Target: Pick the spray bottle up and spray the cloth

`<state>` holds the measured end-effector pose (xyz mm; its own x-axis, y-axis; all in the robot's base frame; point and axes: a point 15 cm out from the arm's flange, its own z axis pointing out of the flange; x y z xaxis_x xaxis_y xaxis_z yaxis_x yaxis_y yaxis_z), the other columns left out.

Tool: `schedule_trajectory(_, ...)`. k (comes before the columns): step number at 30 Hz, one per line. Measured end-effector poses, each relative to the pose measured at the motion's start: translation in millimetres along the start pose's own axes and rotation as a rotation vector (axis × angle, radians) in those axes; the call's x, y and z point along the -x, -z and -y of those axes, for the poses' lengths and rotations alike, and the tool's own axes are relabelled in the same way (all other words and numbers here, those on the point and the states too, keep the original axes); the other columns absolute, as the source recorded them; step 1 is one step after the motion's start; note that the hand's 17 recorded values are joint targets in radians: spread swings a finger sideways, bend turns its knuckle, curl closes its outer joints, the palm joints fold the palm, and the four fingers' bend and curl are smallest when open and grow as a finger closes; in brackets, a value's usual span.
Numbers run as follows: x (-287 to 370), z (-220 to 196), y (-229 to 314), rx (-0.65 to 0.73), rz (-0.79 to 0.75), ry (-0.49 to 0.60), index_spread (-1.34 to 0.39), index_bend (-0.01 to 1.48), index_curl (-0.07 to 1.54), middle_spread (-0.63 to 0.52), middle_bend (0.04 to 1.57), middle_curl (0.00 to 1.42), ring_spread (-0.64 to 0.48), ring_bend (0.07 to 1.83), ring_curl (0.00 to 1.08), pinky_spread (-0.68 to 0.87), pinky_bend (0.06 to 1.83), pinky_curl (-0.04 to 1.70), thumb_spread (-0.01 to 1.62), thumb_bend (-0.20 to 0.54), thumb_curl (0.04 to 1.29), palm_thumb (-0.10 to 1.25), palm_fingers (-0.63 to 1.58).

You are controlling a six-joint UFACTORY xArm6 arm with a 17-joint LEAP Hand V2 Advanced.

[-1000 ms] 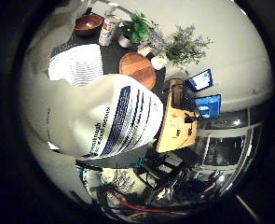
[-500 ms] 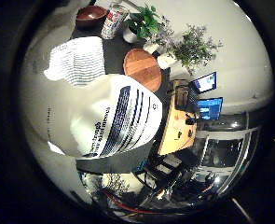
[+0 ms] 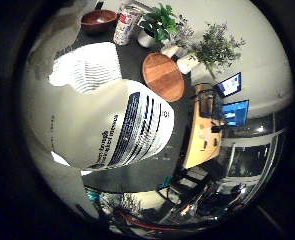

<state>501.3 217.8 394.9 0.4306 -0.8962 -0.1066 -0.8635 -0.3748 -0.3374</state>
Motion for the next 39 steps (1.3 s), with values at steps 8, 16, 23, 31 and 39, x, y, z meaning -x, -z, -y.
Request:
schedule_trajectory(8,49.8,31.2,40.2,-0.168,0.187,-0.037,-0.19,1.22,0.72,-0.1,1.4,0.65,-0.22,1.32,0.81,-0.22,0.99,1.47,1.07,-0.012,0.72,0.98,1.14)
schedule_trajectory(16,102.8,55.9,72.6,-0.283,0.431,-0.077,-0.2,1.22,0.72,-0.1,1.4,0.65,-0.22,1.32,0.81,-0.22,0.99,1.46,1.07,-0.013,0.72,0.98,1.14)
schedule_trajectory(23,134.1,70.5,90.8,-0.366,0.621,-0.069,-0.19,1.22,0.72,-0.1,1.4,0.64,-0.22,1.32,0.81,-0.22,1.0,1.45,1.07,-0.013,0.72,0.98,1.14)
schedule_trajectory(31,162.7,85.9,91.4,-0.435,0.815,-0.069,-0.2,1.22,0.73,-0.1,1.4,0.64,-0.22,1.32,0.8,-0.22,0.99,1.44,1.07,-0.012,0.73,0.99,1.14)
schedule_trajectory(39,175.0,99.5,46.3,-0.436,0.948,-0.112,-0.19,1.21,0.73,-0.1,1.4,0.64,-0.22,1.33,0.8,-0.22,0.99,1.44,1.06,-0.013,0.74,0.98,1.14)
